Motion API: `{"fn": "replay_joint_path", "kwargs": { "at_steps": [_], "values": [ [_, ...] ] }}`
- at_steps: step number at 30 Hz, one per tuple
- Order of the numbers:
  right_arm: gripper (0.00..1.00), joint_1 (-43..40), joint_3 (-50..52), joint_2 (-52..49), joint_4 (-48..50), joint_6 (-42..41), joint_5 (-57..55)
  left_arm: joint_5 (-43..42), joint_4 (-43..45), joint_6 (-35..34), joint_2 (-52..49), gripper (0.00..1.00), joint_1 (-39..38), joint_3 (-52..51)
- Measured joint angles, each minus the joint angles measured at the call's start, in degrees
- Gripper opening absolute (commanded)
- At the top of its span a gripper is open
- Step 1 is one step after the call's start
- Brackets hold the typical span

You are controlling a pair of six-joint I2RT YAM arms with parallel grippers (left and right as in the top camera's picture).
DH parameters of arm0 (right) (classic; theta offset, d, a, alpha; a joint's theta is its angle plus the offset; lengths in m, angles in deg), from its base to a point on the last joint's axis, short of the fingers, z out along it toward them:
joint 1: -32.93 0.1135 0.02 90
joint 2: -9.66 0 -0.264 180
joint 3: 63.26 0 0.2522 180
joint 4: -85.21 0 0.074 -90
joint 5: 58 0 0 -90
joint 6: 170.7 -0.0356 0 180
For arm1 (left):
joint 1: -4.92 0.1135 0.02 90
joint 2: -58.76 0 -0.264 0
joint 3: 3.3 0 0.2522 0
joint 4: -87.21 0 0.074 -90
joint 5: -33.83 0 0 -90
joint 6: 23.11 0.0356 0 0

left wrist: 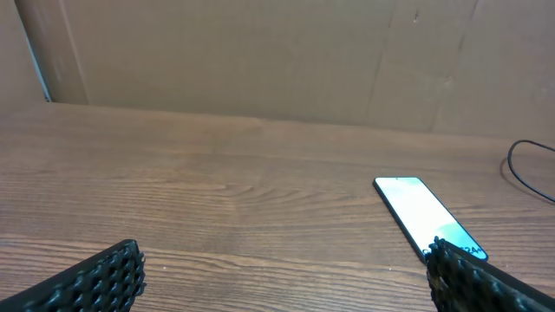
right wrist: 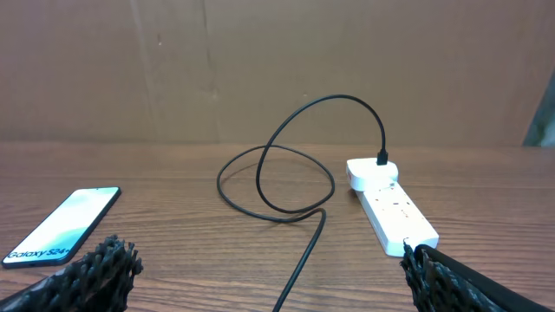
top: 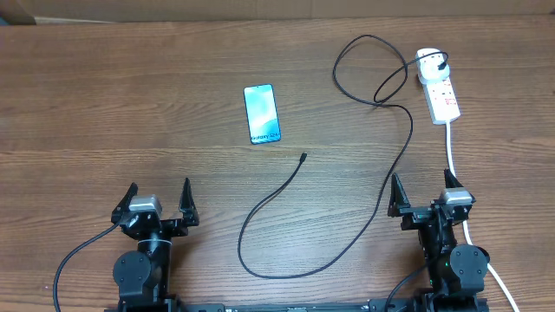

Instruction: Plug charger to phone and switch on socket

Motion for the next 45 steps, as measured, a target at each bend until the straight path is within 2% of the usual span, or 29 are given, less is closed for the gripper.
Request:
{"fn": "replay_joint_path", "kwargs": {
  "at_steps": [11, 14, 17, 20, 23, 26, 29, 33, 35, 38, 44, 45],
  "values": [
    [1.00, 0.0, 0.0, 0.0, 0.0, 0.0, 0.0, -2.0, 0.8, -1.4, 0.0, 1.00, 0.0, 0.0],
    [1.00, 0.0, 0.0, 0.0, 0.0, 0.0, 0.0, -10.7, 1.6, -8.7, 0.0, 1.00, 0.0, 0.0],
    [1.00, 0.0, 0.0, 0.0, 0.0, 0.0, 0.0, -21.4, 3.5, -21.2, 0.0, 1.00, 0.1, 0.0],
    [1.00, 0.0, 0.0, 0.0, 0.0, 0.0, 0.0, -26.3, 5.4, -34.0, 0.0, 1.00, 0.1, 0.0],
    [1.00, 0.0, 0.0, 0.0, 0.0, 0.0, 0.0, -29.2, 17.2, -43.1, 0.0, 1.00, 0.1, 0.0],
    [1.00, 0.0, 0.0, 0.0, 0.0, 0.0, 0.0, -30.8, 31.8, -47.5, 0.1, 1.00, 0.1, 0.1],
    [1.00, 0.0, 0.0, 0.0, 0.0, 0.0, 0.0, -30.7, 35.6, -51.1, 0.2, 1.00, 0.1, 1.3],
    [1.00, 0.0, 0.0, 0.0, 0.0, 0.0, 0.0, -30.7, 26.1, -52.0, -0.8, 1.00, 0.1, 8.4],
    [1.00, 0.0, 0.0, 0.0, 0.0, 0.0, 0.0, -30.7, 19.9, -49.4, -3.2, 1.00, 0.1, 14.8],
    [1.00, 0.0, 0.0, 0.0, 0.0, 0.0, 0.0, -31.5, 6.2, -43.2, -9.7, 1.00, 0.1, 28.1],
    [1.00, 0.0, 0.0, 0.0, 0.0, 0.0, 0.0, -31.8, -37.6, -25.8, -33.5, 1.00, 0.1, 60.3],
    [1.00, 0.0, 0.0, 0.0, 0.0, 0.0, 0.0, -31.9, -42.5, -23.3, -38.2, 1.00, 0.1, 65.0]
  ]
}}
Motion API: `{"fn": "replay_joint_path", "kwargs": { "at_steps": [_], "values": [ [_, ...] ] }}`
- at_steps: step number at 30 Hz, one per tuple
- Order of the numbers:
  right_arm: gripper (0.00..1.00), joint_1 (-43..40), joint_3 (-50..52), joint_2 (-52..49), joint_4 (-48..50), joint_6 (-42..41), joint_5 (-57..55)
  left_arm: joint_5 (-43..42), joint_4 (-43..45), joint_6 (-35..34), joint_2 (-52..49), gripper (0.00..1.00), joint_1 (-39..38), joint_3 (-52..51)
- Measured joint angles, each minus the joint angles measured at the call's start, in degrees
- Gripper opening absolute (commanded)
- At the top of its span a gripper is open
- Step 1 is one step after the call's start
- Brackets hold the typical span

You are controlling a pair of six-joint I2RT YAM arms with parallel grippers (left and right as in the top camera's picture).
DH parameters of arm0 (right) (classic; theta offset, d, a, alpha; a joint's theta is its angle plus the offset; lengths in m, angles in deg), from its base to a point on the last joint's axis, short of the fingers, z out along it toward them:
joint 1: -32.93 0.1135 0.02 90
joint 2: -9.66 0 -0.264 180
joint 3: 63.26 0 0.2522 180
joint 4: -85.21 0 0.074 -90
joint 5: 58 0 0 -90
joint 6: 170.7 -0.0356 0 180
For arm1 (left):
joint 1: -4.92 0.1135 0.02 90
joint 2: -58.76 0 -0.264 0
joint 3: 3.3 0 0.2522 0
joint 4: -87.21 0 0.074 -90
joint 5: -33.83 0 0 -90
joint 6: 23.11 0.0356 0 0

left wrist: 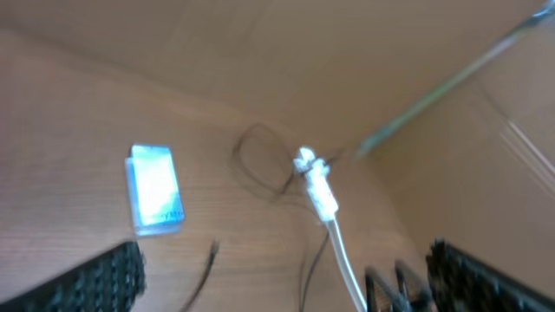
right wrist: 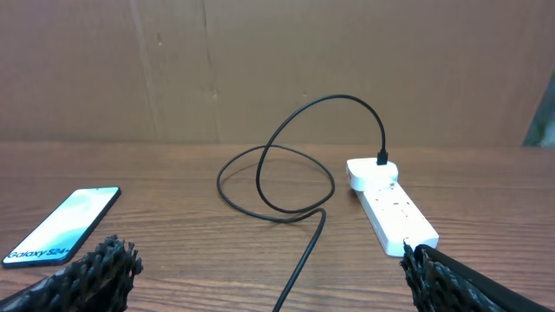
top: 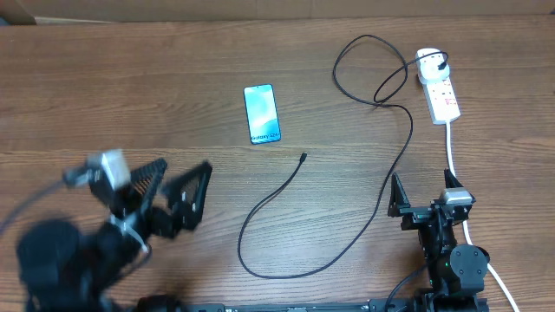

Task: Plug charger to phone and switch on socket
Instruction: 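Move the left gripper forward over the Galaxy phone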

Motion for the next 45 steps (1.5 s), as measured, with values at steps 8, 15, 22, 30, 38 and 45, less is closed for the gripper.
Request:
{"fn": "replay_joint_path", "kwargs": {
  "at_steps": [8, 15, 22, 30, 38, 45],
  "values": [
    [1.00, 0.0, 0.0, 0.0, 0.0, 0.0, 0.0, -7.4, -14.3, 8.0, -25.1, 1.00, -0.6, 19.4],
    [1.00, 0.0, 0.0, 0.0, 0.0, 0.0, 0.0, 12.7, -34.8, 7.2, -40.7, 1.00, -18.0, 38.5],
    [1.00, 0.0, 0.0, 0.0, 0.0, 0.0, 0.0, 32.5, -46.0, 0.6, -58.0, 1.00, -25.6, 57.6],
    [1.00, 0.0, 0.0, 0.0, 0.0, 0.0, 0.0, 31.7, -39.5, -2.6, -69.7, 1.00, -25.6, 58.4],
    [1.00, 0.0, 0.0, 0.0, 0.0, 0.0, 0.0, 29.7, -34.4, -3.5, -81.0, 1.00, -25.6, 58.6],
    [1.00, 0.0, 0.0, 0.0, 0.0, 0.0, 0.0, 29.5, -28.1, -3.6, -89.8, 1.00, -25.6, 58.6]
  ]
}}
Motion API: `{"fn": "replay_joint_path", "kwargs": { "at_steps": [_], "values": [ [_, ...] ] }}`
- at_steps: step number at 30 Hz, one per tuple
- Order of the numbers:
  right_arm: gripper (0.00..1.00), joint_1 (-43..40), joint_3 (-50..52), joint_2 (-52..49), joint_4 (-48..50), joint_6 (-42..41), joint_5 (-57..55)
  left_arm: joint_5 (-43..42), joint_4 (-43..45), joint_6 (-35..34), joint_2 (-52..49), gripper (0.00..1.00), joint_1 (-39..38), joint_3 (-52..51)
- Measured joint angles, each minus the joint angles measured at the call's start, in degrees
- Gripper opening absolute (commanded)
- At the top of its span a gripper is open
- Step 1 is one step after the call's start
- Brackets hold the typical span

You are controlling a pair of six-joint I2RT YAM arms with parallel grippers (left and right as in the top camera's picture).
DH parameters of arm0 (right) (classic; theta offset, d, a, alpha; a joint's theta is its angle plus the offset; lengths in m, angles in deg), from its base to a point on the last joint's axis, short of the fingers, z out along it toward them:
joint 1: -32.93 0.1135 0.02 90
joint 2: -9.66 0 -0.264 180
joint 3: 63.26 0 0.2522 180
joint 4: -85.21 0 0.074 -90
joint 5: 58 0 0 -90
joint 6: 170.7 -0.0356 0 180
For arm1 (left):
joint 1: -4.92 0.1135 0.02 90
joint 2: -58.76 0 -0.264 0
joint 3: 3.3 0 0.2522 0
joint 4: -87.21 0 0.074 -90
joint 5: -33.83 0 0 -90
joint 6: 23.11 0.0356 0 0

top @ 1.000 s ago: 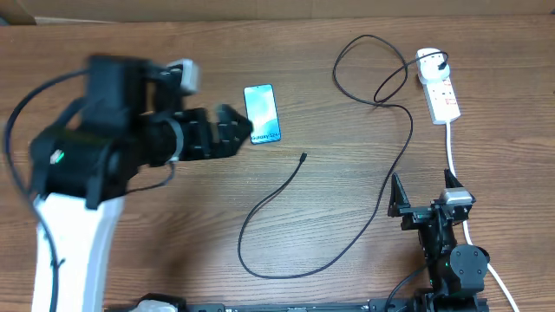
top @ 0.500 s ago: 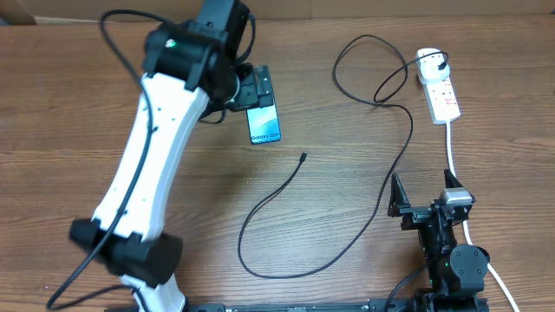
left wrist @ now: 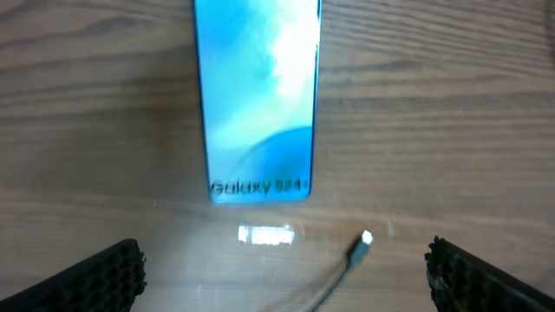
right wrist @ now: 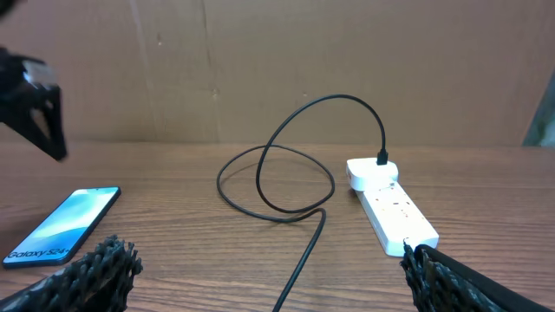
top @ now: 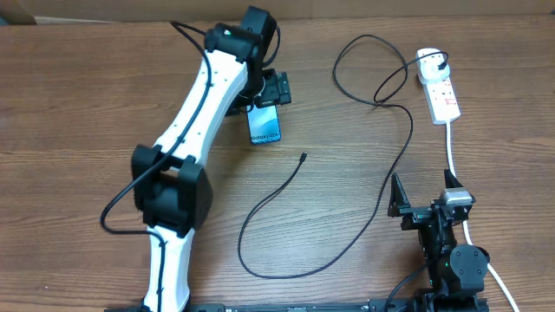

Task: Plug charger to phone and switch on socket
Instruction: 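Move the left gripper forward over the Galaxy phone, then lower the left gripper and close it on the phone's long edges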

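The phone (top: 264,126), its blue screen lit and facing up, lies flat on the wooden table (top: 87,104). My left gripper (top: 270,92) hangs open above its far end, arm stretched across the table. The left wrist view looks straight down on the phone (left wrist: 257,95), with the cable's free plug (left wrist: 365,238) just past the phone's lower edge and nothing between the fingers (left wrist: 95,277). The black charger cable (top: 286,186) runs in loops to the white socket strip (top: 440,94), where its other end is plugged in. My right gripper (top: 423,201) rests open at the near right, empty.
The strip's white lead (top: 455,156) runs down the right side past my right arm. A brown cardboard wall (right wrist: 277,61) closes the back of the table. Cable loops (right wrist: 277,178) lie between the phone (right wrist: 61,227) and the socket strip (right wrist: 392,208).
My left arm has gone from low at the near left to stretched out over the phone, gripper still open. The right arm, phone and cable are where they were.
Both grippers first rested open at the near edge, with phone, cable and strip lying untouched. Then the left arm was lifted and turned at the near left. Now it hovers open over the phone; nothing has been picked up.
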Motion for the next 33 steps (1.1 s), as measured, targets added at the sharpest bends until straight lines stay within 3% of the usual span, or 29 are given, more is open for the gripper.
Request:
{"fn": "replay_joint_path", "kwargs": {
  "at_steps": [21, 33],
  "values": [
    [1.00, 0.0, 0.0, 0.0, 0.0, 0.0, 0.0, 3.2, 5.6, 0.0, -11.1, 1.00, 0.0, 0.0],
    [1.00, 0.0, 0.0, 0.0, 0.0, 0.0, 0.0, 3.5, 8.7, 0.0, -11.6, 1.00, 0.0, 0.0]
  ]
}}
